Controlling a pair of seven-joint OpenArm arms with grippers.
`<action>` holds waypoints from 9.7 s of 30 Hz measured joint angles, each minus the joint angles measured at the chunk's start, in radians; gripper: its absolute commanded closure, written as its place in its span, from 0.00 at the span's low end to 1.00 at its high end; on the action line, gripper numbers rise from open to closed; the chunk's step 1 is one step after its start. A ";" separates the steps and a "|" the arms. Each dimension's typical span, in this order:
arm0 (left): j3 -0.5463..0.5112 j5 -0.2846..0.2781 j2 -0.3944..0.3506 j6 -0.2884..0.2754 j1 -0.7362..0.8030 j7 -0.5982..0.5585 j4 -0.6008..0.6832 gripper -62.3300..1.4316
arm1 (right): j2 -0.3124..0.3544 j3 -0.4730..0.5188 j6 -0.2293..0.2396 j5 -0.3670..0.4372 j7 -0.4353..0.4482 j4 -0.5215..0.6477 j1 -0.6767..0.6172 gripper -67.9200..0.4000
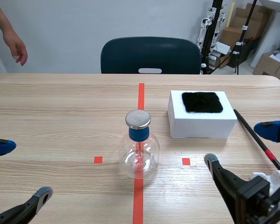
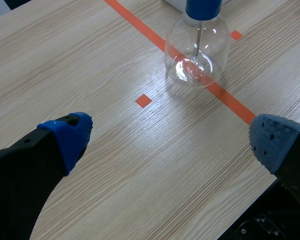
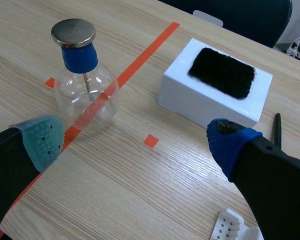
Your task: Do the electroscope experiment. pick up the black charging rod
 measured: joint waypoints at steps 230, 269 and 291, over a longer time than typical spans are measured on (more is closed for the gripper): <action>0.127 0.890 0.200 -0.172 -0.598 -1.384 -1.105 0.00 | -0.177 -0.142 0.230 0.153 -1.232 -1.258 1.368 0.99; 0.127 0.890 0.200 -0.172 -0.598 -1.384 -1.105 0.00 | -0.177 0.191 0.227 0.105 -1.316 -0.449 0.853 0.99; 0.127 0.890 0.200 -0.172 -0.598 -1.384 -1.105 0.00 | -0.197 0.192 0.234 -0.451 -0.733 -0.039 0.376 0.99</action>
